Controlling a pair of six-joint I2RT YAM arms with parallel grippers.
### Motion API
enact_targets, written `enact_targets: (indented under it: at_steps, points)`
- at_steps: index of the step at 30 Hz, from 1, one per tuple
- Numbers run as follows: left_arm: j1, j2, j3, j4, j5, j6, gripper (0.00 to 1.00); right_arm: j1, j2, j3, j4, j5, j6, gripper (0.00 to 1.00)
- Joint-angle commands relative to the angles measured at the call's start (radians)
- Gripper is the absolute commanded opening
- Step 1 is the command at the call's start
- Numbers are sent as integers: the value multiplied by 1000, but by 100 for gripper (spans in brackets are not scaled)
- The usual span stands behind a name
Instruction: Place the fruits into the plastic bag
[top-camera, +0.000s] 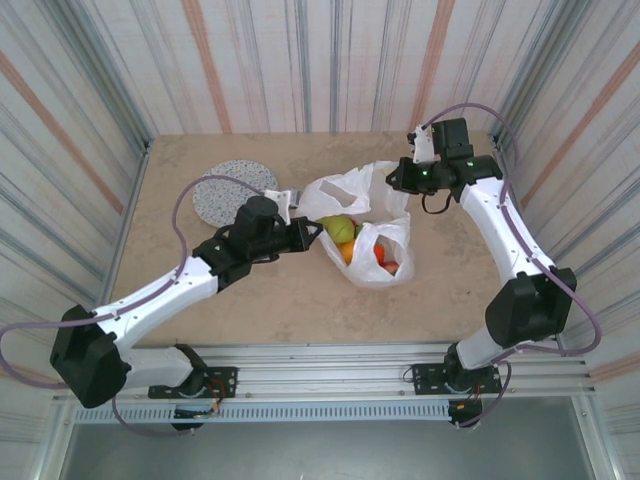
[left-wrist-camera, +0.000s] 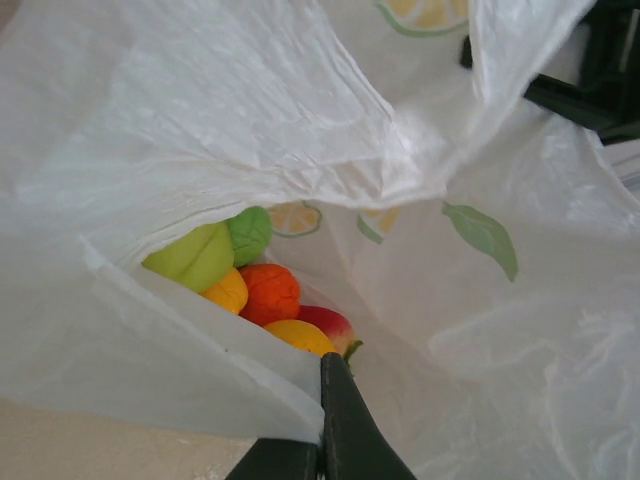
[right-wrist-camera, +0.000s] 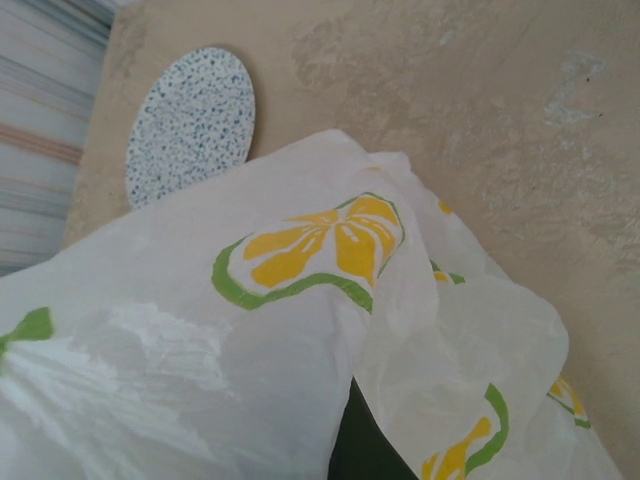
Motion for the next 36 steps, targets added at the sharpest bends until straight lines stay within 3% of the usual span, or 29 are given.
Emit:
enact_targets:
  at_steps: [1, 11, 18, 23, 36]
  points:
    - [4, 8, 18, 26, 44, -12, 0, 8, 23, 40, -31, 10, -25, 0]
    - [29, -21, 156, -27, 70, 55, 0, 5, 4, 199, -137, 76, -67, 0]
    - [34, 37, 178, 8, 113, 37, 0, -15, -1, 205, -171, 140, -84, 0]
    - [84, 102, 193, 16, 137, 43, 0, -23, 36, 177, -152, 160, -86, 0]
    - [161, 208, 328, -50, 169, 108, 0, -35, 65, 222, -138, 134, -68, 0]
